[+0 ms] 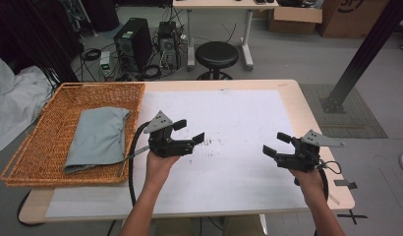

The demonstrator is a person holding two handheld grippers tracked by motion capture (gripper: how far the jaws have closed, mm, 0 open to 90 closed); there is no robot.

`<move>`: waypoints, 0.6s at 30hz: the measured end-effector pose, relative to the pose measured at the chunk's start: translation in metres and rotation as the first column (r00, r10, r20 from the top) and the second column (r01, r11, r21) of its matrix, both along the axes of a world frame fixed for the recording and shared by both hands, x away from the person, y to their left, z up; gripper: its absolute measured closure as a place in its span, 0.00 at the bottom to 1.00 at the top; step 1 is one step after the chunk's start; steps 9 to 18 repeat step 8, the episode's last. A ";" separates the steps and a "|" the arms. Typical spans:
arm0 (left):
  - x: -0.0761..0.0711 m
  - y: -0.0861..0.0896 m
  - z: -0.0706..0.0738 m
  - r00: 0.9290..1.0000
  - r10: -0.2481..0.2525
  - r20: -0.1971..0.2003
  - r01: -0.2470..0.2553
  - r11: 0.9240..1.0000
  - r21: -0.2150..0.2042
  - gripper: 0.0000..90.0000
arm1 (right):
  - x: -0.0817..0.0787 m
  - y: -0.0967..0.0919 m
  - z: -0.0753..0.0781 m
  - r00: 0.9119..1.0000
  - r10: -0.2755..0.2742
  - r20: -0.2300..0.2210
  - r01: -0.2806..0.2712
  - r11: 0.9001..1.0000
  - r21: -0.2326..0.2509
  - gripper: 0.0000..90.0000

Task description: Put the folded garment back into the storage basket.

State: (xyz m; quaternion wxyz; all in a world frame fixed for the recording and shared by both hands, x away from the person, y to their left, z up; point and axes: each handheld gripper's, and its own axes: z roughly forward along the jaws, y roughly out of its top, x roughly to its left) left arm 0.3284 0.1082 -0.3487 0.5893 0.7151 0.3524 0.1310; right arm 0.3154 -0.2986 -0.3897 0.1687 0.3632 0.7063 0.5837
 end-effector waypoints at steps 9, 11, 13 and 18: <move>0.001 0.000 -0.003 1.000 0.003 -0.005 -0.003 1.000 -0.003 0.17 | -0.001 -0.003 -0.001 1.000 -0.005 0.001 0.005 1.000 0.003 0.17; 0.001 0.000 -0.003 1.000 0.003 -0.005 -0.003 1.000 -0.003 0.17 | -0.001 -0.003 -0.001 1.000 -0.005 0.001 0.005 1.000 0.003 0.17; 0.001 0.000 -0.003 1.000 0.003 -0.005 -0.003 1.000 -0.003 0.17 | -0.001 -0.003 -0.001 1.000 -0.005 0.001 0.005 1.000 0.003 0.17; 0.001 0.000 -0.003 1.000 0.003 -0.005 -0.003 1.000 -0.003 0.17 | -0.001 -0.003 -0.001 1.000 -0.005 0.001 0.005 1.000 0.003 0.17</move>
